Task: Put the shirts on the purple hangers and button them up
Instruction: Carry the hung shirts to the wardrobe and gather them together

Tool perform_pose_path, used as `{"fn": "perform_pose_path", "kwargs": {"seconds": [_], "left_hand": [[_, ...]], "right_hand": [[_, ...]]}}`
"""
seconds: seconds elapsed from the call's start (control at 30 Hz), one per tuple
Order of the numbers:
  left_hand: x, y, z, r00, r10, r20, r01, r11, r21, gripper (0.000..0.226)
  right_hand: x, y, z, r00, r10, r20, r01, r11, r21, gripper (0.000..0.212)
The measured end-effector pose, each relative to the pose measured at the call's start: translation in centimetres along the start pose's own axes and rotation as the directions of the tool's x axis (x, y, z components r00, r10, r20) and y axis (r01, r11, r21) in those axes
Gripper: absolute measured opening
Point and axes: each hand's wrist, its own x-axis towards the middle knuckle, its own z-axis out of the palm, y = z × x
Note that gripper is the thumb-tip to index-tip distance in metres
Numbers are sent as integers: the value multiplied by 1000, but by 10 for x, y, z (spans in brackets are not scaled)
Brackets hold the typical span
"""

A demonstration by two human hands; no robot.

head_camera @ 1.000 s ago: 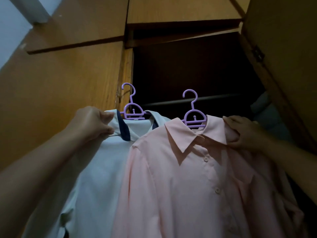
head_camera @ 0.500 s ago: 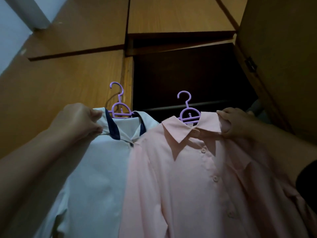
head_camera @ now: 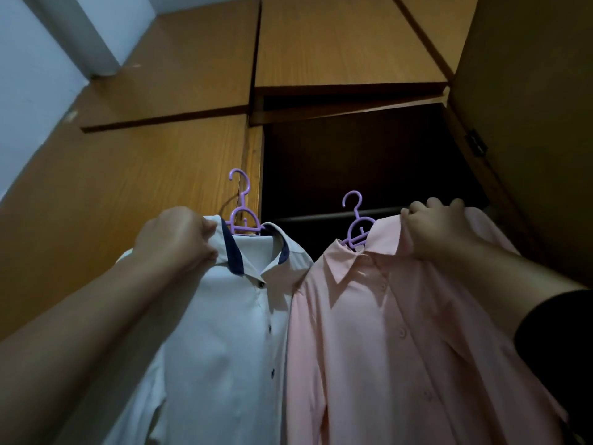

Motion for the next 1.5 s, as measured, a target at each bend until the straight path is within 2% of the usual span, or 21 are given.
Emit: {"fn": "perform_pose_path", "kwargs": {"seconds": [0.13, 0.3, 0.53, 0.87, 1.17, 1.5], "left_hand": [[1, 0, 0, 1000, 3, -2, -3, 1000, 28, 56], [6, 0, 3, 1000, 3, 15, -3, 1000, 3, 55], [14, 2, 21, 999, 18, 34, -17, 999, -29, 48], [32, 16, 47, 992, 120, -50, -114, 989, 95, 39], [47, 24, 50, 991, 125, -49, -120, 988, 95, 39], [41, 27, 50, 987, 154, -46, -150, 986, 74, 37]], "right_hand": [[10, -16, -6, 999, 22, 43, -18, 996, -82, 46], [24, -39, 7, 997, 63, 43, -59, 994, -95, 46], [49, -63, 53, 1000, 18, -20, -19, 999, -44, 39], [108, -71, 119, 996, 32, -86, -31, 999, 20, 45], [144, -80, 146, 992, 5, -123, 8, 994, 106, 46], [141, -79, 154, 997, -38, -67, 51, 980, 195, 52]]}}
